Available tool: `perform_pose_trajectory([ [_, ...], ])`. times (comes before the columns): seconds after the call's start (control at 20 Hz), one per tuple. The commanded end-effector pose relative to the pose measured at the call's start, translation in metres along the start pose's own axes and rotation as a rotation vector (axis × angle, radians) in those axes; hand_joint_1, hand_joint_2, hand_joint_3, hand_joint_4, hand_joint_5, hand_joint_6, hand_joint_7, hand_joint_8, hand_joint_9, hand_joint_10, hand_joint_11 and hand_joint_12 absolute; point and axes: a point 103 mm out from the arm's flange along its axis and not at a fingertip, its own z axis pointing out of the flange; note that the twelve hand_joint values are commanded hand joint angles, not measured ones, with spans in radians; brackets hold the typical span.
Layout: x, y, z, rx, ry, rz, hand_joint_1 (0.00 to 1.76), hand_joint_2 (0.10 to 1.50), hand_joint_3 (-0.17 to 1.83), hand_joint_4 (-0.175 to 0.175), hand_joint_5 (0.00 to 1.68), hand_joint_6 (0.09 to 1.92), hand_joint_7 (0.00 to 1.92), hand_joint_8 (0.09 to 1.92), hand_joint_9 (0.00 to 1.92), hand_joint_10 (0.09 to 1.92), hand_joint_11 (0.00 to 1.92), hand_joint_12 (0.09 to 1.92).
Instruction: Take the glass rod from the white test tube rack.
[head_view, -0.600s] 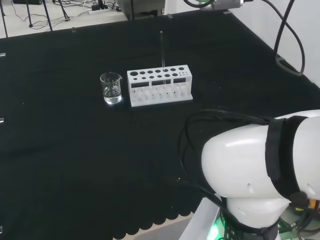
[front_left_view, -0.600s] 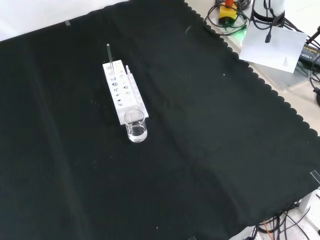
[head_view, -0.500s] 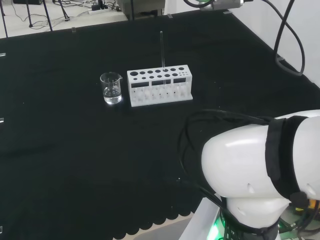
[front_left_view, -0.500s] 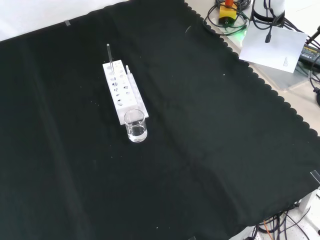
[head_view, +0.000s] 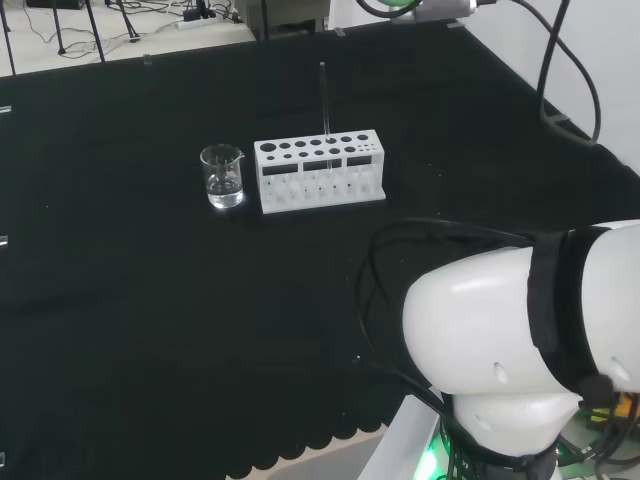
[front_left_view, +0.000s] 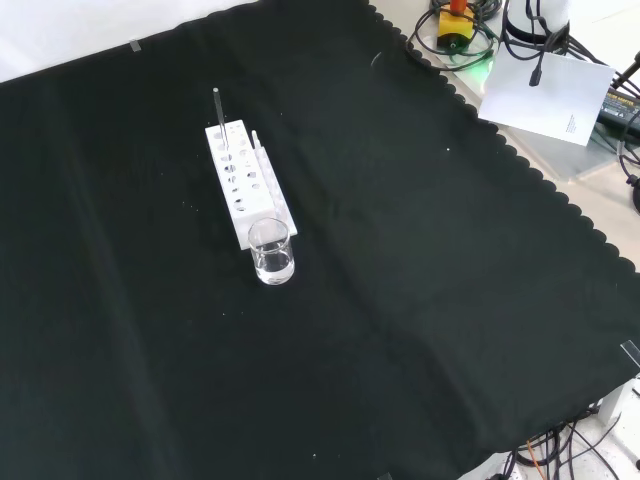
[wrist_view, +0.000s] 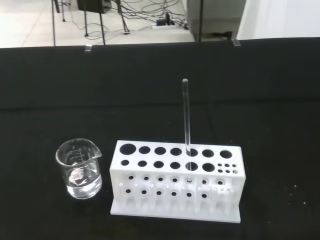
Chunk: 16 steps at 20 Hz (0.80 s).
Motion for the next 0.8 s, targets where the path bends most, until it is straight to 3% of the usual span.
perform_pose_trajectory([
  [0.05, 0.013, 0.019, 0.011, 0.016, -0.004, 0.016, 0.63, 1.26, -0.17, -0.175, 0.06, 0.09, 0.00, 0.27, 0.00, 0.40, 0.00, 0.53],
  [0.4, -0.010, 0.047, 0.027, 0.031, 0.052, 0.004, 0.62, 1.26, -0.17, -0.175, 0.06, 0.09, 0.00, 0.28, 0.00, 0.41, 0.00, 0.53],
  [0.8, -0.024, 0.091, 0.036, 0.062, 0.029, 0.025, 0.62, 1.26, -0.17, -0.175, 0.06, 0.09, 0.00, 0.28, 0.00, 0.41, 0.00, 0.53],
])
